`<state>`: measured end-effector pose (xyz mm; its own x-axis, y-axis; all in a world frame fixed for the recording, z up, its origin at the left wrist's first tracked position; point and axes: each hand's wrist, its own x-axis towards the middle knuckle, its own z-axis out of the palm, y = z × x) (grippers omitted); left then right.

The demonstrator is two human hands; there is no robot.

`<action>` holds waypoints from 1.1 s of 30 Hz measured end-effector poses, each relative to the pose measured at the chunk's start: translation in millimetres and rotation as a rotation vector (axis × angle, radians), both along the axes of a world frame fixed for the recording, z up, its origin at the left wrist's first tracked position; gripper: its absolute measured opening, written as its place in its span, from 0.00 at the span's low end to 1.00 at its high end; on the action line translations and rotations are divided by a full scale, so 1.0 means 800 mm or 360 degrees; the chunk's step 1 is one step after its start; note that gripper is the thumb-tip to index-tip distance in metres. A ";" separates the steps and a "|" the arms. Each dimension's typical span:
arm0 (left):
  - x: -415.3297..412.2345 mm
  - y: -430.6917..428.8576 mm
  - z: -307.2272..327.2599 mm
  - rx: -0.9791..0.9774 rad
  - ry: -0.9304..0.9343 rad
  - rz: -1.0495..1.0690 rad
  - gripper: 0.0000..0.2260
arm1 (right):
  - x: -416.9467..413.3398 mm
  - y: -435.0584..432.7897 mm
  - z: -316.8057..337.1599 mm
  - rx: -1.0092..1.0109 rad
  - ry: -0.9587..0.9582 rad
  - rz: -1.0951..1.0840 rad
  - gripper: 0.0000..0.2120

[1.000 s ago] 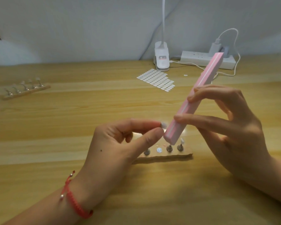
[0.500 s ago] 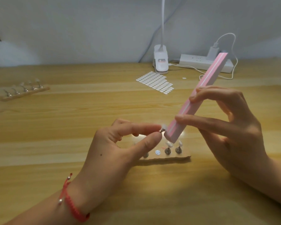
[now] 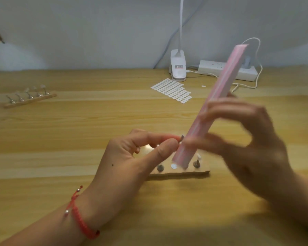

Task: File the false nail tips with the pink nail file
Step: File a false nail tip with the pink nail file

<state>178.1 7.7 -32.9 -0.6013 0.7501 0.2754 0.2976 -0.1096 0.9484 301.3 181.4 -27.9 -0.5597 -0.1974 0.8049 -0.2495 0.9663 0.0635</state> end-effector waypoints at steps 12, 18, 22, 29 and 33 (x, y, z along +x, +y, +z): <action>0.003 0.000 -0.002 0.0128 0.0342 0.0142 0.06 | 0.002 -0.027 -0.014 -0.0044 -0.0060 0.0148 0.16; 0.003 -0.003 0.000 0.0150 0.0830 0.0396 0.12 | 0.004 -0.019 -0.010 -0.0211 -0.0186 0.0082 0.18; 0.004 -0.003 0.005 0.0209 0.1187 0.0397 0.16 | 0.004 -0.025 -0.014 -0.0187 -0.0231 0.0164 0.18; -0.002 -0.004 0.004 0.0119 0.1514 0.0467 0.19 | 0.007 -0.028 -0.011 -0.0127 -0.0252 0.0157 0.12; -0.004 -0.005 0.005 0.0097 0.1643 0.0502 0.13 | 0.008 -0.027 -0.009 -0.0215 -0.0255 0.0089 0.13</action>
